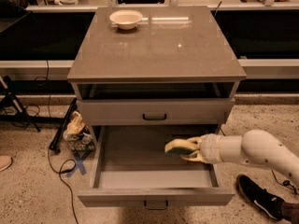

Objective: Pick sponge from middle drawer and place on counter

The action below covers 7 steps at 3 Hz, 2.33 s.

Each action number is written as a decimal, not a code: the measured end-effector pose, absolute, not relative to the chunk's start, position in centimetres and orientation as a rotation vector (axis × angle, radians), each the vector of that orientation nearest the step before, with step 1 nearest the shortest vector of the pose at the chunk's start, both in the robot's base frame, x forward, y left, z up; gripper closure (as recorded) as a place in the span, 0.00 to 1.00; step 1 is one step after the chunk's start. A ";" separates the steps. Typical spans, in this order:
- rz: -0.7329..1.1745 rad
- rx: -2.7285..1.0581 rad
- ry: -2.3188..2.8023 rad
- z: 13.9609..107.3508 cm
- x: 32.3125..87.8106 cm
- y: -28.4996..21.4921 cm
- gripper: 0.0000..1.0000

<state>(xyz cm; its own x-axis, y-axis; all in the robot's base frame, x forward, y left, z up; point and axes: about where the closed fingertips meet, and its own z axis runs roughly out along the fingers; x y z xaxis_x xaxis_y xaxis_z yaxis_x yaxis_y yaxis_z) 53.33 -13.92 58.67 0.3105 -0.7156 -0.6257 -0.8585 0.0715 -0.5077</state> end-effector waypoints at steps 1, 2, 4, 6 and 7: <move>0.026 -1.673 1.338 66.3 53.4 -15.4 1.00; -0.182 -1.682 1.205 75.7 53.2 -16.4 1.00; -0.224 -1.608 1.155 79.1 55.9 -16.0 1.00; -0.296 -1.459 0.974 90.5 62.6 -12.8 1.00; -0.300 -1.435 0.952 92.5 66.3 -10.9 1.00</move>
Offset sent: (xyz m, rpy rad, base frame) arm -0.0039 -0.0410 0.2730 -0.1701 -0.5641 -0.0275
